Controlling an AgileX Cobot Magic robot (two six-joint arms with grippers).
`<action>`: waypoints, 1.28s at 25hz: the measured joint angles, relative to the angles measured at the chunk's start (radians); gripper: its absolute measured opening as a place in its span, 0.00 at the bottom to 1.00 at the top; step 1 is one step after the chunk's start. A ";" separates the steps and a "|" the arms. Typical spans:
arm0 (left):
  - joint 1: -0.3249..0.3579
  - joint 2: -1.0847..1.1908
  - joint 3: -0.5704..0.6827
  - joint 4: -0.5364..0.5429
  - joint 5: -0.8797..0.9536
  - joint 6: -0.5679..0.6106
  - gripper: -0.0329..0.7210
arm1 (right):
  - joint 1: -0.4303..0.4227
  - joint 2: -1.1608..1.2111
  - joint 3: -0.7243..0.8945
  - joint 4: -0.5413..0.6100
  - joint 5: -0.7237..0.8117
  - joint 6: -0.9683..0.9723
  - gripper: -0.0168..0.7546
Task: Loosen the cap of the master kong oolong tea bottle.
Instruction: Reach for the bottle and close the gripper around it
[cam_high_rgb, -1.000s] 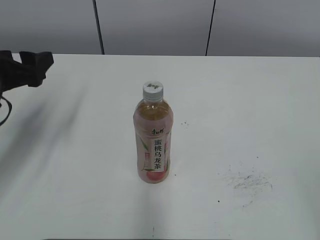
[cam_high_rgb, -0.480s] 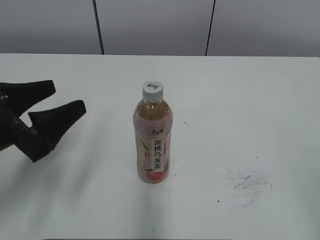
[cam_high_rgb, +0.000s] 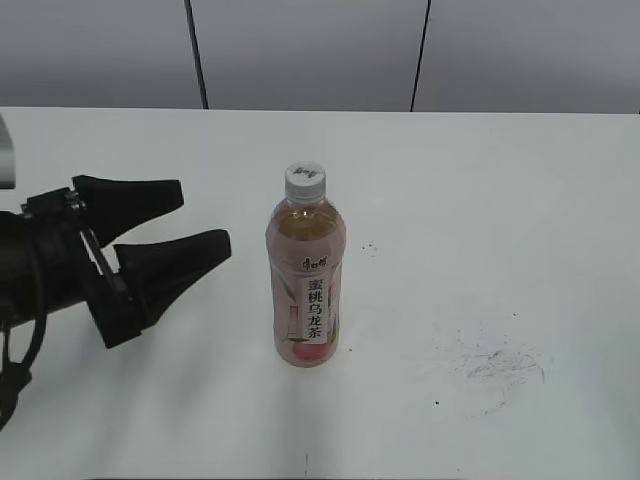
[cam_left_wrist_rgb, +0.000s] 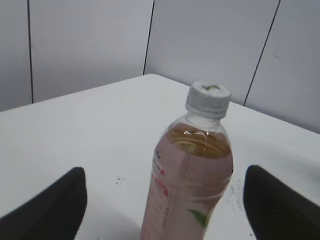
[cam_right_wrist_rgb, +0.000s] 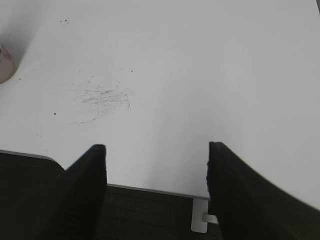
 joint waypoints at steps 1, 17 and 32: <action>-0.009 0.023 -0.008 0.000 0.000 0.000 0.80 | 0.000 0.000 0.000 0.000 0.001 0.000 0.65; -0.149 0.234 -0.211 0.063 0.031 0.000 0.81 | 0.000 0.000 0.000 0.000 0.001 0.002 0.65; -0.259 0.371 -0.362 0.016 0.060 -0.001 0.81 | 0.000 0.000 0.000 0.000 0.001 0.003 0.65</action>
